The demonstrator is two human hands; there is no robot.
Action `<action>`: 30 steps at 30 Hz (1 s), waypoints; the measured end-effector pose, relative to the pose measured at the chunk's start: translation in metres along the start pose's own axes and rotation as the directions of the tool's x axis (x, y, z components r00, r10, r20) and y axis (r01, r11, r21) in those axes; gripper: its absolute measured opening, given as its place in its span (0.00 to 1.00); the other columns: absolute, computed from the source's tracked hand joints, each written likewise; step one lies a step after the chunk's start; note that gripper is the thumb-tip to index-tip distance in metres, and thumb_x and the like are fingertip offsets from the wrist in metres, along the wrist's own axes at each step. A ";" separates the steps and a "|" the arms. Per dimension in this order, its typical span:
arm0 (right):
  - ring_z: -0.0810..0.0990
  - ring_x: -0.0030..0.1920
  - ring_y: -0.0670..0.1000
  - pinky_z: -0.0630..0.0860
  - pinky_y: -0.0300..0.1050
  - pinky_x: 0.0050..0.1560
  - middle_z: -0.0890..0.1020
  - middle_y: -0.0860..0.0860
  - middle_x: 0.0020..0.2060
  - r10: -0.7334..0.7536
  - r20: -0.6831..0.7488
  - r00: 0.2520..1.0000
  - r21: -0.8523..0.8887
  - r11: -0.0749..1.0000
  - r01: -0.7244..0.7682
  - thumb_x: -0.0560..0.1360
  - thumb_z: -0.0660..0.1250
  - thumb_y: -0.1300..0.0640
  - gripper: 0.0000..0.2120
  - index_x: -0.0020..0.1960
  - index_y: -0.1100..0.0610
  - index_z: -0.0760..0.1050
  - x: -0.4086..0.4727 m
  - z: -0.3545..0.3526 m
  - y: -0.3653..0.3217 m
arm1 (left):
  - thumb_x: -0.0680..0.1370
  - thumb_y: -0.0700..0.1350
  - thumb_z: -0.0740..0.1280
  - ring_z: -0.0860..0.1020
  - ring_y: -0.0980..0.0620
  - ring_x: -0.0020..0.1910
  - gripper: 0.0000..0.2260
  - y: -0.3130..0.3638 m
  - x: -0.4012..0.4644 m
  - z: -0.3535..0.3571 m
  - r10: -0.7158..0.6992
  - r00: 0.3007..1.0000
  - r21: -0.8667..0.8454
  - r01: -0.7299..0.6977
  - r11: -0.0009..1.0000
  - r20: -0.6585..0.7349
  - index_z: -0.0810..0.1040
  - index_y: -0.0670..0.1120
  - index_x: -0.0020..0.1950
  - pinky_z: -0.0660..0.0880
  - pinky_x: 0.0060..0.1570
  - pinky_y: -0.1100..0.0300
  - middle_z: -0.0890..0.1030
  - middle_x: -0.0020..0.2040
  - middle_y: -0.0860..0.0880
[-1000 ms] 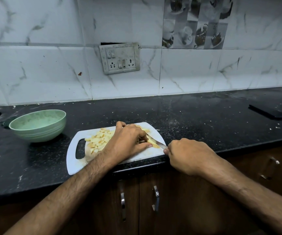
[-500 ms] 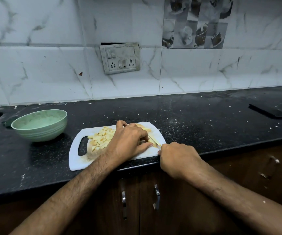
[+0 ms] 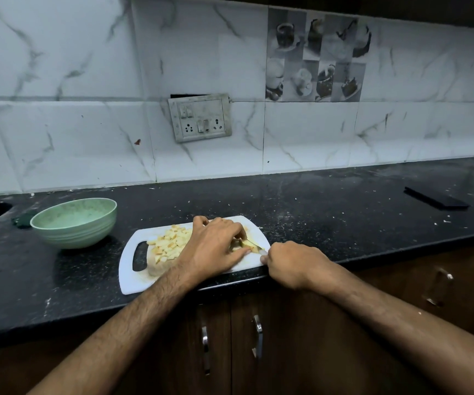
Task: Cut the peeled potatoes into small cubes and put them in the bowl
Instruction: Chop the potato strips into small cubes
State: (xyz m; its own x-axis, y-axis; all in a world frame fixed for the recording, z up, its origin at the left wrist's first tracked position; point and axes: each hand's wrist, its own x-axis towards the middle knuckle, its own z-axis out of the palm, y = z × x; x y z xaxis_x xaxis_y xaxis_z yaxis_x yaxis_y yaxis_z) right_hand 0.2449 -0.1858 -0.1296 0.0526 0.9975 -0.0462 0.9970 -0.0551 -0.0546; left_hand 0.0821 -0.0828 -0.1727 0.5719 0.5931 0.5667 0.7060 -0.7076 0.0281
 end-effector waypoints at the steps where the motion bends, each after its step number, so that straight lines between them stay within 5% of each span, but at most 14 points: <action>1: 0.78 0.58 0.60 0.72 0.53 0.54 0.78 0.58 0.60 0.015 0.005 1.000 0.033 0.999 -0.015 0.83 0.53 0.46 0.18 0.60 0.58 0.73 0.002 0.001 0.002 | 0.79 0.61 0.65 0.75 0.56 0.59 0.13 0.000 0.000 0.001 -0.004 1.000 -0.013 0.004 1.000 -0.007 0.74 0.56 0.58 0.57 0.59 0.51 0.80 0.54 0.60; 6: 0.80 0.52 0.59 0.75 0.52 0.53 0.81 0.58 0.54 0.017 0.044 0.999 0.152 0.988 -0.024 0.83 0.54 0.46 0.14 0.49 0.54 0.72 0.008 0.000 0.007 | 0.80 0.57 0.65 0.74 0.56 0.62 0.13 0.000 0.001 0.003 -0.014 1.000 -0.020 0.015 1.000 0.015 0.72 0.54 0.62 0.57 0.62 0.49 0.80 0.57 0.59; 14: 0.79 0.55 0.58 0.69 0.51 0.47 0.80 0.54 0.56 -0.054 -0.097 0.994 -0.132 0.990 0.041 0.84 0.51 0.47 0.17 0.58 0.55 0.74 -0.011 0.004 0.006 | 0.79 0.61 0.64 0.73 0.56 0.57 0.11 0.000 0.000 0.001 0.008 1.000 0.042 -0.008 0.999 0.009 0.75 0.56 0.56 0.58 0.62 0.48 0.77 0.52 0.59; 30: 0.80 0.57 0.57 0.74 0.52 0.53 0.81 0.53 0.56 -0.018 0.050 0.999 -0.323 0.946 0.034 0.83 0.51 0.42 0.18 0.56 0.52 0.75 -0.058 -0.040 0.042 | 0.79 0.59 0.64 0.71 0.58 0.58 0.10 -0.003 -0.002 -0.002 0.028 0.999 -0.016 -0.027 1.000 0.037 0.74 0.57 0.57 0.56 0.62 0.49 0.78 0.53 0.60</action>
State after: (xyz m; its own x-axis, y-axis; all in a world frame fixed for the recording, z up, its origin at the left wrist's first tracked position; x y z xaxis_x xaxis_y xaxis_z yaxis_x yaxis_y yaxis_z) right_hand 0.2859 -0.2441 -0.0898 0.0316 0.9949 -0.0954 0.9631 -0.0048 0.2690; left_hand 0.0783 -0.0823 -0.1723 0.6064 0.5873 0.5360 0.6835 -0.7295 0.0261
